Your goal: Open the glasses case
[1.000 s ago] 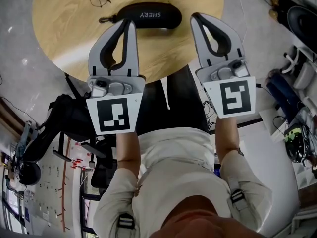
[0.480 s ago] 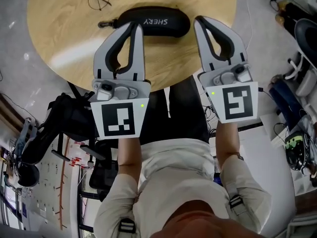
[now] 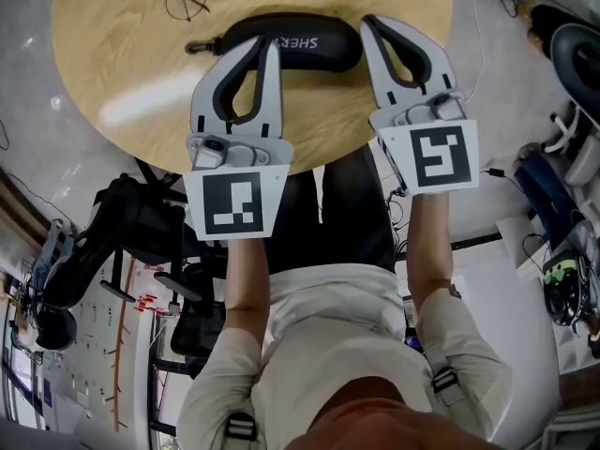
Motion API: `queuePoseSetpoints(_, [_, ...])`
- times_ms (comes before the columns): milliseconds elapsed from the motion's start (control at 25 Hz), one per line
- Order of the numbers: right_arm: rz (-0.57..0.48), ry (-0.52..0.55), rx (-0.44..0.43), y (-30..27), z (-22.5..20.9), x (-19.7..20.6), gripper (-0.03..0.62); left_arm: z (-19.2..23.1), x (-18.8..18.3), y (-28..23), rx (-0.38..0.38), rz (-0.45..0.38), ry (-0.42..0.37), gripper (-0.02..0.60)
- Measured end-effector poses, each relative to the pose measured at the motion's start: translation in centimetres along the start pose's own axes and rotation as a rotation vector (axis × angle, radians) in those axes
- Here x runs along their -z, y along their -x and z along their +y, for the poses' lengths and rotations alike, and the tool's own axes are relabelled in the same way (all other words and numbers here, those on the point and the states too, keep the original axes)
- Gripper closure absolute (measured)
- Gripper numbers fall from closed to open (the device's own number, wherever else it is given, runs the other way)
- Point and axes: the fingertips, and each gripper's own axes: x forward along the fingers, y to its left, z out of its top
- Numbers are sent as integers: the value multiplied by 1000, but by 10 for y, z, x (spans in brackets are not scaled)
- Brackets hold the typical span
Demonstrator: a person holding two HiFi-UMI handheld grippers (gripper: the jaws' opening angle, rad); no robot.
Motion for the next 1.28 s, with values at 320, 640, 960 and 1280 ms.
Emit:
queuePoseSetpoints(320, [50, -7, -24, -7, 2, 14, 574, 0, 4, -5, 18, 19, 2, 561])
queuePoseSetpoints(640, [74, 37, -141, 12, 52, 26, 576, 1, 18, 17, -4, 90, -61, 560])
queuePoseSetpoints(960, [138, 106, -255, 16, 96, 34, 575, 11, 25, 41, -49, 102, -21, 560])
queuePoseSetpoints(1280, [145, 112, -341, 5, 143, 29, 574, -1, 41, 58, 55, 160, -107, 560])
